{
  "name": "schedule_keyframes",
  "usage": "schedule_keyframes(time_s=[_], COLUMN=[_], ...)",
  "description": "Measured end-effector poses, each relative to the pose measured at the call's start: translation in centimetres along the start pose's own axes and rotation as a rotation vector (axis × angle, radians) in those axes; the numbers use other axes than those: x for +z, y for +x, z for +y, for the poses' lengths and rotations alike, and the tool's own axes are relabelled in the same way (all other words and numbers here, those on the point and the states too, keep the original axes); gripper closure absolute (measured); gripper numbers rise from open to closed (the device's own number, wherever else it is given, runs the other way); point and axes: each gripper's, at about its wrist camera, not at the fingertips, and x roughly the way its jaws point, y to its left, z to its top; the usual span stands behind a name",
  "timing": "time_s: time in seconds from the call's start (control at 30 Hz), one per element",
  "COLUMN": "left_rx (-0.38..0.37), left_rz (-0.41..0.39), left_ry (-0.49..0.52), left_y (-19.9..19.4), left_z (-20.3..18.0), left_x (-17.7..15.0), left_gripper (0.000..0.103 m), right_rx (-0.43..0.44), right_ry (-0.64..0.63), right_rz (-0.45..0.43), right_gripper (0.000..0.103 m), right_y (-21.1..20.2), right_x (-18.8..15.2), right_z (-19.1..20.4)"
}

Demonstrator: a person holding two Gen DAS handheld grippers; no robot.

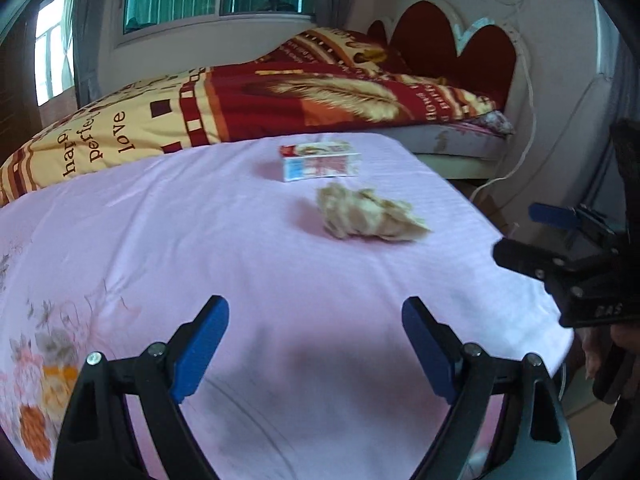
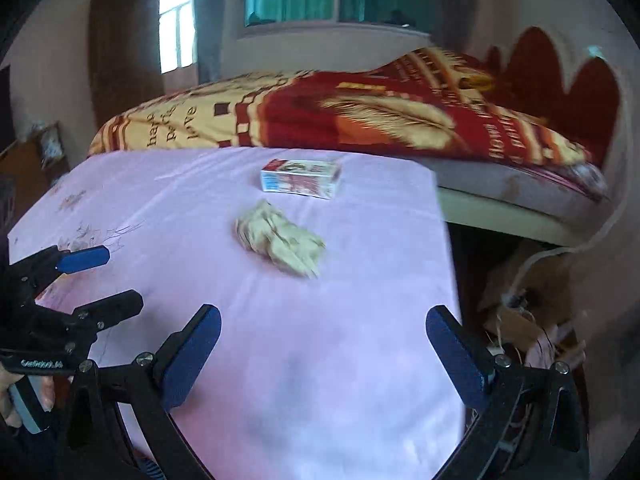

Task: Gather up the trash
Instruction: 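Grasp the crumpled beige tissue with the right tool while the left tool grasps the red-and-white carton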

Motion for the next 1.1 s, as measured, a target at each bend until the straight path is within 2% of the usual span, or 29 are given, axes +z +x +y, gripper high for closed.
schedule_keyframes(time_s=[0.13,0.17,0.37,0.4,0.47,0.5,0.53,0.57,0.73,0.8,0.83,0.87,0.93,0.97,1.0,1.1], left_rx=[0.003,0.004,-0.015,-0.017,-0.030,-0.030,-0.033,-0.037,-0.062,-0.061,-0.063,-0.066,-0.063,-0.066,-0.064,-0.068], left_rz=[0.017,0.021,0.049,0.050,0.052,0.051,0.052,0.051,0.052,0.052,0.051,0.053,0.058,0.061,0.063,0.066], left_ry=[0.003,0.002,-0.002,0.001,0.009,0.017,0.022,0.026,0.026,0.030,0.031,0.031,0.032,0.033,0.033,0.037], left_y=[2.0,2.4,5.3,5.6,6.2,6.6,7.0,7.3,8.8,9.2,9.4,9.6,10.1,10.4,10.6,11.7], left_z=[2.2,2.6,3.9,3.9,3.9,3.7,3.6,3.5,2.9,2.7,2.7,2.6,2.6,2.5,2.5,2.2], left_x=[1.0,1.2,2.8,3.1,3.6,4.0,4.3,4.7,6.4,6.8,6.9,7.1,7.4,7.6,7.8,8.7], left_gripper=[0.023,0.023,0.023,0.023,0.023,0.023,0.023,0.023,0.023,0.023,0.023,0.023,0.023,0.023,0.023,0.023], right_rx=[0.041,0.051,0.083,0.091,0.140,0.154,0.144,0.128,0.043,0.061,0.070,0.065,0.049,0.091,0.098,0.035], right_ry=[-0.039,-0.045,-0.095,-0.105,-0.092,-0.079,-0.074,-0.063,0.030,0.081,0.088,0.085,0.069,0.063,0.065,0.101], right_rz=[0.038,0.050,0.116,0.124,0.135,0.131,0.109,0.094,0.055,0.061,0.074,0.094,0.116,0.126,0.130,0.092], right_gripper=[0.006,0.010,0.012,0.015,0.056,0.057,0.066,0.068,0.071,0.069,0.066,0.056,0.044,0.065,0.075,0.075], right_y=[4.6,5.8,11.4,12.2,13.0,13.1,13.0,12.9,12.5,12.5,12.7,13.0,13.6,13.9,14.0,13.5], right_x=[2.4,2.9,4.4,4.5,4.6,4.9,5.1,5.3,6.0,6.1,6.1,6.1,6.1,6.0,6.1,6.6], right_z=[0.7,0.9,1.5,1.6,1.5,1.4,1.3,1.1,-1.8,-3.0,-3.3,-3.5,-3.7,-3.8,-4.0,-5.5])
